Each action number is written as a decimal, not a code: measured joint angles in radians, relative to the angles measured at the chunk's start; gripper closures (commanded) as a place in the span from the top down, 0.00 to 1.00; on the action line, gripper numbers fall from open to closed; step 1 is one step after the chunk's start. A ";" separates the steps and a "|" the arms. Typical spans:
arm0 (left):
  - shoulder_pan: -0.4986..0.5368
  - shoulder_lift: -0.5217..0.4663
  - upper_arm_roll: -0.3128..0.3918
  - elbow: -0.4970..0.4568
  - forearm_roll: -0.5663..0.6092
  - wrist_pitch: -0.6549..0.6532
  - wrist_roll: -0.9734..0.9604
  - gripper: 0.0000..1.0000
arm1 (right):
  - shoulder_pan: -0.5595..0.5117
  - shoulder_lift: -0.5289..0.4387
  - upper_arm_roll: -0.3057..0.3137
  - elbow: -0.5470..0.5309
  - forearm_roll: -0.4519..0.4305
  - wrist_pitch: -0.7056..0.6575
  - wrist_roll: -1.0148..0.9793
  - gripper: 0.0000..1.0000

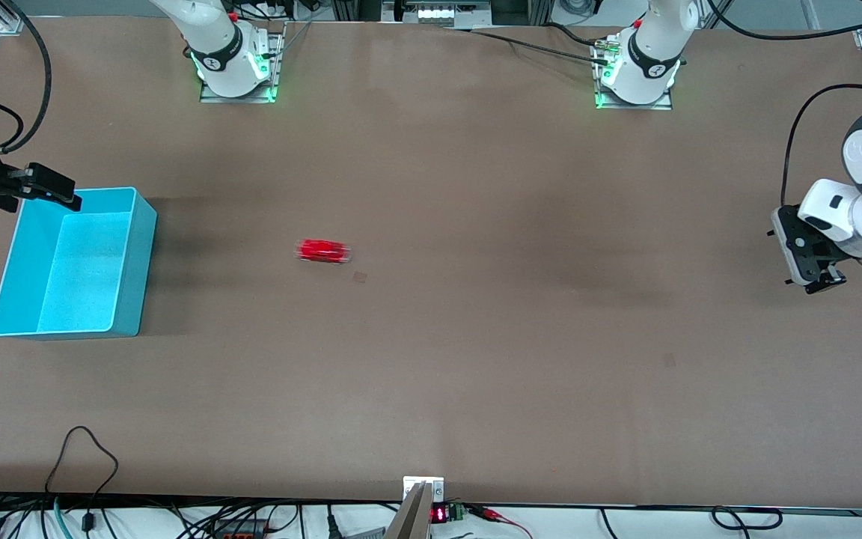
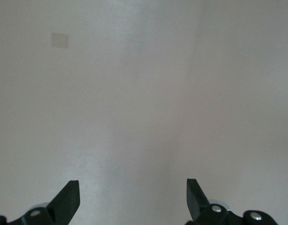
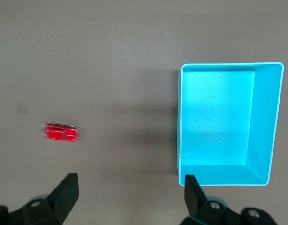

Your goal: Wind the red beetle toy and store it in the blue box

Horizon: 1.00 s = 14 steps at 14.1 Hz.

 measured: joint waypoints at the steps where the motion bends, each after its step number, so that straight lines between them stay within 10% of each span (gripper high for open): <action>1: 0.000 -0.009 -0.001 0.004 0.000 -0.028 -0.027 1.00 | 0.000 0.000 0.000 0.000 0.000 0.000 0.000 1.00; 14: -0.002 -0.085 -0.145 0.206 -0.001 -0.458 -0.649 1.00 | -0.002 0.011 -0.007 -0.005 0.050 -0.002 0.000 1.00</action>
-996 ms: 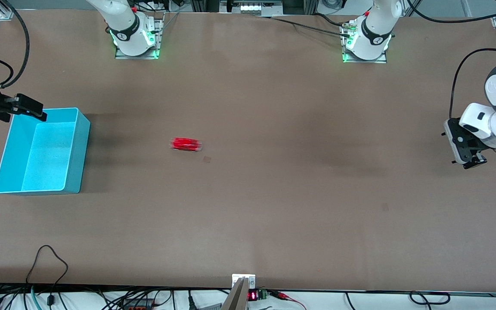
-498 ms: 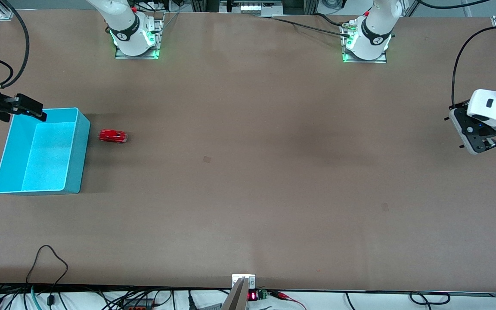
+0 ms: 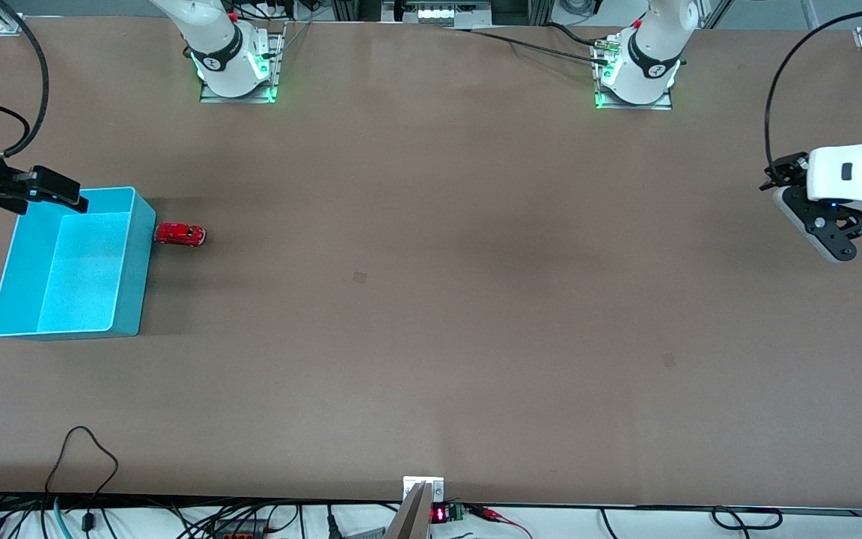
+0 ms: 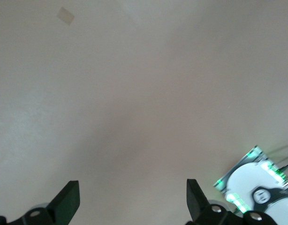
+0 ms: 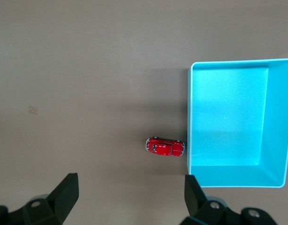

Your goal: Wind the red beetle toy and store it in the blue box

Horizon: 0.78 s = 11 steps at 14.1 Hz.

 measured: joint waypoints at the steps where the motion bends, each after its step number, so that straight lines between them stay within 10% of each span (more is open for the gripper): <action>1: 0.000 0.000 -0.021 0.021 0.000 -0.028 -0.083 1.00 | 0.000 0.007 0.000 -0.003 0.001 -0.003 0.000 1.00; 7: -0.035 0.013 -0.088 0.096 -0.061 -0.127 -0.446 1.00 | 0.005 0.081 0.001 -0.051 0.006 -0.153 -0.001 1.00; 11: -0.230 0.004 0.162 0.099 -0.078 0.086 -0.578 1.00 | 0.008 0.064 0.029 -0.202 0.000 -0.103 -0.028 1.00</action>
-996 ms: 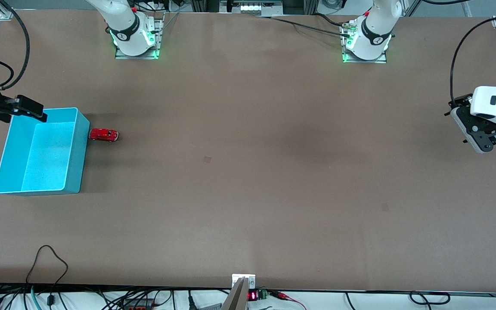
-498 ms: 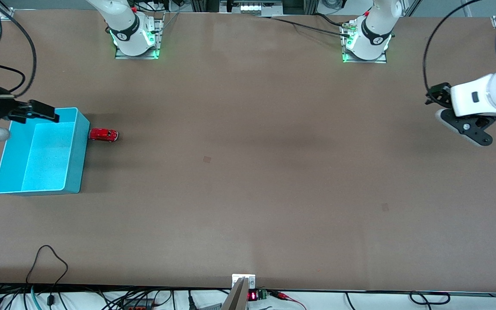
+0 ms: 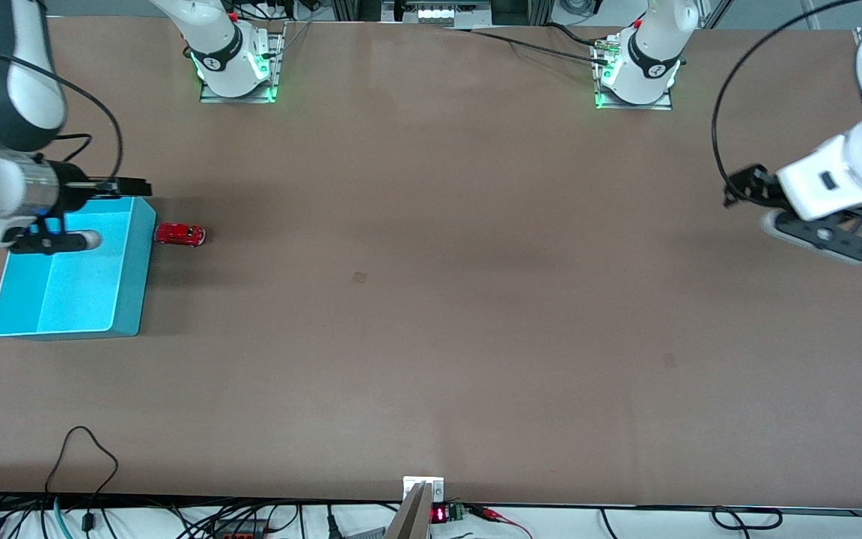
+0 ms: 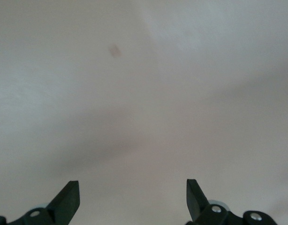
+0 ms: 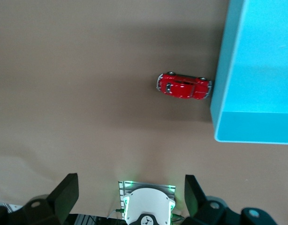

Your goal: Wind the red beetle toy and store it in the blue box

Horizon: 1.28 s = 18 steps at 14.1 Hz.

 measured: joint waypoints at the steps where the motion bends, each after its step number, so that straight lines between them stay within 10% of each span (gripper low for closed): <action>1: -0.022 -0.010 0.033 -0.005 -0.013 0.031 -0.071 1.00 | 0.000 -0.023 0.022 -0.057 -0.020 0.054 -0.031 1.00; 10: -0.064 -0.184 0.027 -0.197 -0.020 0.062 -0.213 1.00 | -0.070 -0.198 0.112 -0.581 -0.106 0.703 -0.764 1.00; 18: -0.067 -0.177 0.002 -0.200 -0.020 0.070 -0.227 1.00 | -0.133 -0.009 0.110 -0.654 -0.129 1.003 -1.157 1.00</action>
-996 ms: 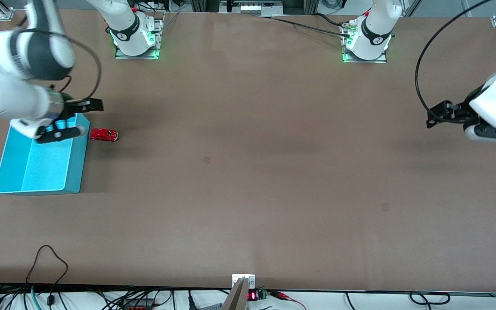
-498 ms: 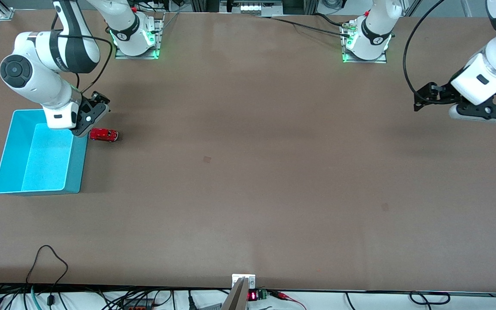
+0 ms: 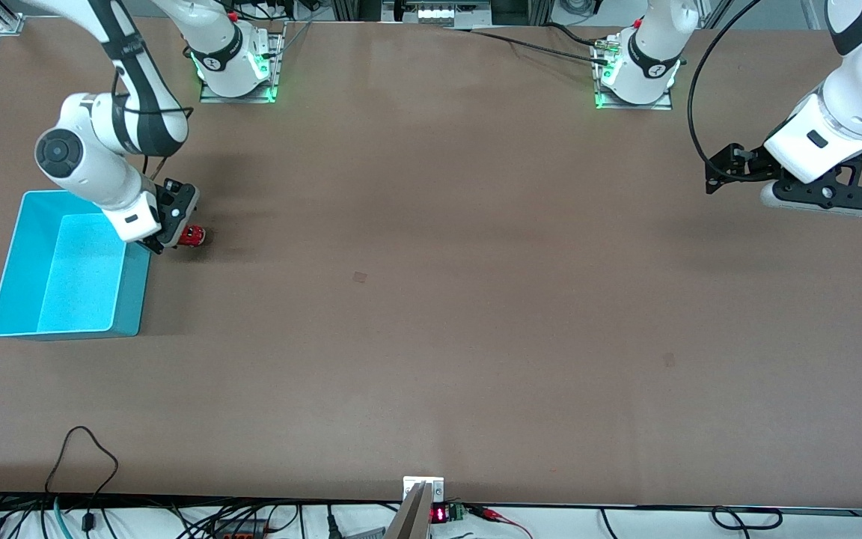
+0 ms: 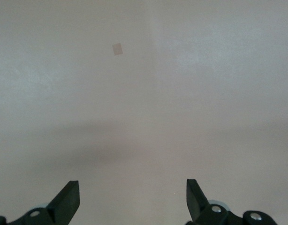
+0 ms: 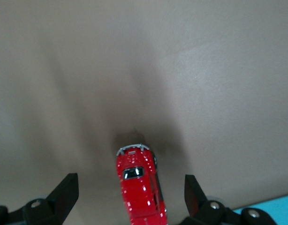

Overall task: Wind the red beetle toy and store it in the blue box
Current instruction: 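Grasp the red car with the right gripper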

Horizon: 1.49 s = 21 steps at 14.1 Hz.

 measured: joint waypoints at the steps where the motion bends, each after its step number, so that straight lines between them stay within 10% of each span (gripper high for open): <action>1: 0.000 0.001 0.000 0.000 0.000 0.000 0.000 1.00 | -0.007 0.013 -0.001 0.001 -0.012 0.010 -0.010 1.00; 17: 0.000 0.005 -0.001 0.000 0.000 0.005 0.000 1.00 | -0.054 0.096 -0.008 -0.047 -0.032 0.150 -0.023 0.98; 21: 0.000 0.005 -0.001 0.000 0.000 0.005 0.000 1.00 | -0.054 0.101 -0.013 -0.049 -0.033 0.163 -0.032 0.60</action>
